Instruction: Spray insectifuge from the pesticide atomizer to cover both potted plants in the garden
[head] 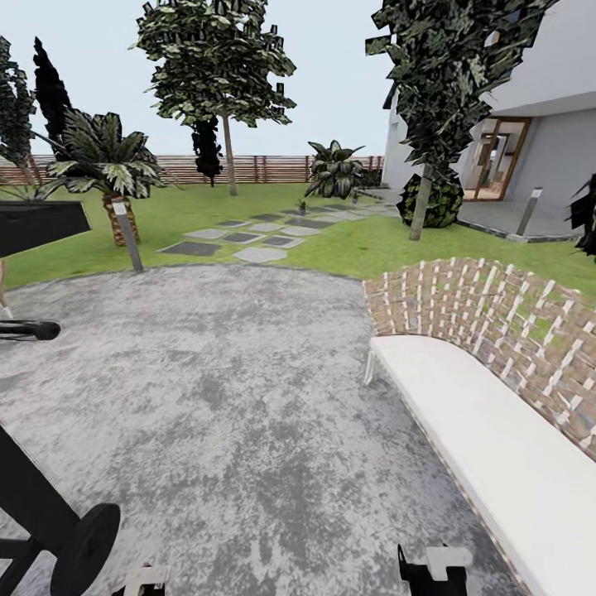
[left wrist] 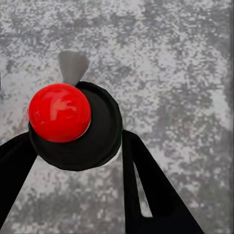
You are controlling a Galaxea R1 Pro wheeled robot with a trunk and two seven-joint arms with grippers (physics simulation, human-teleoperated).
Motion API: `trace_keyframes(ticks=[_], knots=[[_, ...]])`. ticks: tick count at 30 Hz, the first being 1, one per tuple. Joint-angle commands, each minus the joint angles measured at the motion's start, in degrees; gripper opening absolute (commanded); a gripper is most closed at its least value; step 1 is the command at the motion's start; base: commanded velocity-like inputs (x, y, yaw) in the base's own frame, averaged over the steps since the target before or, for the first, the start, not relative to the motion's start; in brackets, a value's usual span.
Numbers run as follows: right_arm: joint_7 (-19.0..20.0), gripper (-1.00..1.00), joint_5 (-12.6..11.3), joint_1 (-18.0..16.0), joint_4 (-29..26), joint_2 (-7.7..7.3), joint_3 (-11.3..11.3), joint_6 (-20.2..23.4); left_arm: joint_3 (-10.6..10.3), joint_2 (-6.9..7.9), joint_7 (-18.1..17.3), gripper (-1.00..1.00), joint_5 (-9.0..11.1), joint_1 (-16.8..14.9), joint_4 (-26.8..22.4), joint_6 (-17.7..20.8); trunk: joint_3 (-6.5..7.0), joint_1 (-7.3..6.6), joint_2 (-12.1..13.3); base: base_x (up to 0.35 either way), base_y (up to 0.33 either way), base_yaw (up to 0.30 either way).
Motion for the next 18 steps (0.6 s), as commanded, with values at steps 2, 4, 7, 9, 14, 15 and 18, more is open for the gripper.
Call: trace_keyframes(ticks=[2, 4, 7, 9, 14, 15, 18], knots=[[-0.4, 1.00, 0.5, 0.0, 0.1, 0.00, 0.0, -0.1, 0.5, -0.02, -0.3, -1.00, -0.6, 0.0, 0.0, -0.2, -0.05, 0.02, 0.0, 0.322, -0.128, 0.000], [-0.4, 1.00, 0.5, 0.0, 0.1, 0.00, 0.0, -0.1, 0.5, -0.02, -0.3, -1.00, -0.6, 0.0, 0.0, -0.2, -0.05, 0.02, 0.0, 0.322, -0.128, 0.000], [-0.4, 1.00, 0.5, 0.0, 0.1, 0.00, 0.0, -0.1, 0.5, -0.02, -0.3, -1.00, -0.5, 0.0, 0.0, -0.2, -0.05, 0.02, 0.0, 0.324, -0.108, 0.000], [-0.4, 1.00, 0.5, 0.0, 0.1, 0.00, 0.0, -0.1, 0.5, -0.02, -0.3, -1.00, -0.5, 0.0, 0.0, -0.2, -0.05, 0.02, 0.0, 0.335, -0.031, 0.013], [-0.4, 1.00, 0.6, 0.0, 0.1, 0.00, 0.0, -0.1, 0.5, -0.02, -0.3, -1.00, -0.5, 0.0, 0.0, -0.2, -0.05, 0.02, 0.0, 0.339, -0.006, 0.135], [-0.4, 1.00, 0.6, 0.0, 0.1, 0.00, 0.0, -0.1, 0.5, -0.02, -0.3, -1.00, -0.5, 0.0, 0.0, -0.2, -0.05, 0.02, 0.0, 0.340, -0.001, 0.253], [-0.4, 1.00, 0.6, 0.0, 0.1, 0.00, 0.0, -0.1, 0.5, -0.02, -0.3, -1.00, -0.5, 0.0, 0.0, -0.2, -0.05, 0.02, 0.0, 0.340, 0.000, 0.221]])
